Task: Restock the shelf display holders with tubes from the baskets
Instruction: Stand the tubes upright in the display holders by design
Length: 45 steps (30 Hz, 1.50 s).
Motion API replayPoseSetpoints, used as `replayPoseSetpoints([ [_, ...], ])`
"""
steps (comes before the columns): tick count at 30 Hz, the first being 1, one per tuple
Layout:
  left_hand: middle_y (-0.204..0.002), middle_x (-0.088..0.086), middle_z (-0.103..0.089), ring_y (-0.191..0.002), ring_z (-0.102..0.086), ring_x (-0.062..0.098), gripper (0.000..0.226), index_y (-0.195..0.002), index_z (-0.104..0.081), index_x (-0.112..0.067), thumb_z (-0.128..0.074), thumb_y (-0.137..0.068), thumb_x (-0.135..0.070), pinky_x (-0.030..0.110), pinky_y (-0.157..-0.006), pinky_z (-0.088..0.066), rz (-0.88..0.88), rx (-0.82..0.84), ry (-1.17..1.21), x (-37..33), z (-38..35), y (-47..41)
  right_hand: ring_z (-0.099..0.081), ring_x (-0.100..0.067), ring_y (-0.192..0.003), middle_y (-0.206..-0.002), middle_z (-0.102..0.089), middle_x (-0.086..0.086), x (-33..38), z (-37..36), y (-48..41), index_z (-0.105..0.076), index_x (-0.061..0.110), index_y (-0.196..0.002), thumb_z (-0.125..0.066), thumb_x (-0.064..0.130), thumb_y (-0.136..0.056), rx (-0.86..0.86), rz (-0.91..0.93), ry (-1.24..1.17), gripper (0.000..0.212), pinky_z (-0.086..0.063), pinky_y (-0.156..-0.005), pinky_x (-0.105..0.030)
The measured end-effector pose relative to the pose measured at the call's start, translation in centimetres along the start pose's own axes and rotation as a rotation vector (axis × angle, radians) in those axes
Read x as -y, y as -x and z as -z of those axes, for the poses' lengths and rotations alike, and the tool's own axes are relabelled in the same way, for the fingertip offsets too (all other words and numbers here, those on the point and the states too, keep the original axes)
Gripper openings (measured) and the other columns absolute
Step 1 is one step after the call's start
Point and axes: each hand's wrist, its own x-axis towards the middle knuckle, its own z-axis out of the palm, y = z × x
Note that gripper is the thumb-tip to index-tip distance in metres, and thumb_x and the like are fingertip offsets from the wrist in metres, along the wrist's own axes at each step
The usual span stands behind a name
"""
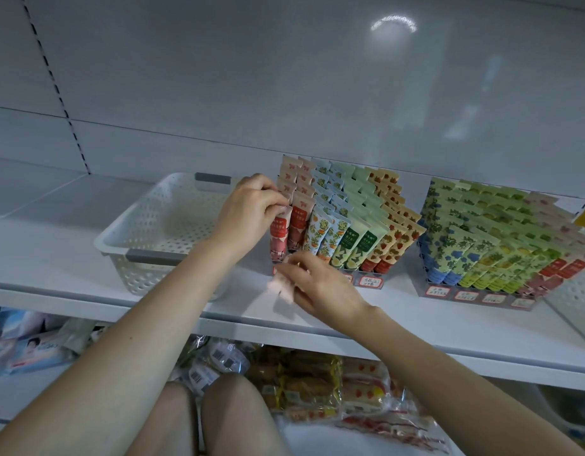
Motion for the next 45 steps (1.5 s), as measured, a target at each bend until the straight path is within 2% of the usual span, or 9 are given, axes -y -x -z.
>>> replayPoseSetpoints([
  [5,-0.092,0.013,-0.062,-0.089,-0.056,0.03,0.01,-0.087,-0.074,-0.003,-0.071,-0.078,-0.007,0.034,-0.074,-0.045,0.021,-0.002,0.004,-0.1,-0.1,0.1,-0.062,-0.035,-0.081,-0.096,-0.063,-0.016,0.9,2.0,-1.1,-0.048,0.001,-0.112,-0.055,0.011,-0.089,-0.111,-0.417,-0.268,0.026,-0.049,-0.064,-0.042],
  [11,-0.088,0.014,-0.062,-0.085,-0.057,0.033,0.008,-0.084,-0.075,-0.003,-0.072,-0.076,-0.005,0.036,-0.071,-0.046,0.004,-0.004,0.005,0.2,-0.1,0.0,-0.059,-0.026,-0.07,-0.082,-0.063,-0.01,0.8,3.2,-3.3,-0.054,0.005,-0.097,-0.055,0.017,-0.09,-0.116,-0.592,-0.336,0.014,-0.041,-0.057,-0.03],
  [17,-0.086,0.015,-0.063,-0.083,-0.058,0.036,0.007,-0.081,-0.074,-0.003,-0.072,-0.075,-0.005,0.037,-0.067,-0.047,0.005,-0.025,0.034,0.4,-0.5,0.2,-0.057,-0.034,-0.093,-0.107,-0.057,-0.019,1.0,3.9,-4.5,-0.052,0.0,-0.114,-0.056,0.008,-0.09,-0.126,-0.557,-0.154,0.026,-0.044,-0.075,-0.036],
  [22,-0.082,0.013,-0.064,-0.078,-0.06,0.035,0.01,-0.082,-0.075,-0.004,-0.073,-0.073,-0.001,0.032,-0.068,-0.045,0.009,-0.024,0.073,0.5,-0.6,0.2,-0.054,-0.031,-0.08,-0.093,-0.059,-0.019,0.8,4.3,-5.3,-0.056,-0.001,-0.097,-0.042,0.003,-0.094,-0.088,-0.515,0.008,0.015,-0.034,-0.063,-0.032],
  [27,-0.078,0.014,-0.065,-0.075,-0.061,0.033,0.015,-0.083,-0.075,-0.003,-0.064,-0.074,-0.01,0.041,-0.066,-0.051,-0.011,-0.002,0.104,0.3,-0.1,0.1,-0.044,-0.027,-0.068,-0.073,-0.047,-0.012,0.6,4.8,-6.4,-0.047,0.01,-0.076,-0.042,-0.005,-0.09,-0.061,-0.545,0.023,0.02,-0.031,-0.06,-0.03],
  [32,-0.077,0.011,-0.065,-0.077,-0.06,0.03,0.022,-0.081,-0.076,-0.007,-0.06,-0.074,-0.021,0.038,-0.067,-0.049,0.055,0.051,0.139,0.3,0.0,-0.3,-0.043,-0.027,-0.069,-0.075,-0.046,-0.012,0.1,5.2,-7.6,-0.047,0.01,-0.072,-0.044,-0.007,-0.087,-0.012,-0.534,0.09,0.023,-0.03,-0.061,-0.031],
  [37,-0.072,0.012,-0.066,-0.072,-0.061,0.032,0.021,-0.081,-0.076,-0.008,-0.058,-0.073,-0.017,0.042,-0.061,-0.05,-0.023,0.084,0.057,0.4,0.1,-0.8,-0.047,-0.026,-0.069,-0.076,-0.047,-0.01,0.0,5.4,-8.3,-0.06,0.002,-0.087,-0.046,-0.013,-0.084,0.052,-0.528,0.171,0.021,-0.034,-0.058,-0.031],
  [41,-0.073,0.012,-0.065,-0.074,-0.06,0.032,0.025,-0.084,-0.076,-0.011,-0.055,-0.075,-0.02,0.039,-0.063,-0.049,-0.008,0.105,0.061,0.2,0.1,-0.9,-0.054,-0.029,-0.076,-0.079,-0.052,-0.011,-0.4,5.5,-8.2,-0.063,0.003,-0.089,-0.047,-0.002,-0.089,0.059,-0.518,0.147,0.017,-0.034,-0.059,-0.03],
  [45,-0.076,0.013,-0.067,-0.073,-0.063,0.032,0.023,-0.088,-0.076,-0.011,-0.058,-0.075,-0.016,0.038,-0.064,-0.05,-0.037,0.143,0.069,0.6,0.7,-0.9,-0.059,-0.035,-0.077,-0.076,-0.056,-0.014,-0.6,6.0,-8.0,-0.058,0.004,-0.076,-0.044,0.007,-0.094,0.058,-0.51,0.047,0.023,-0.045,-0.063,-0.036],
])
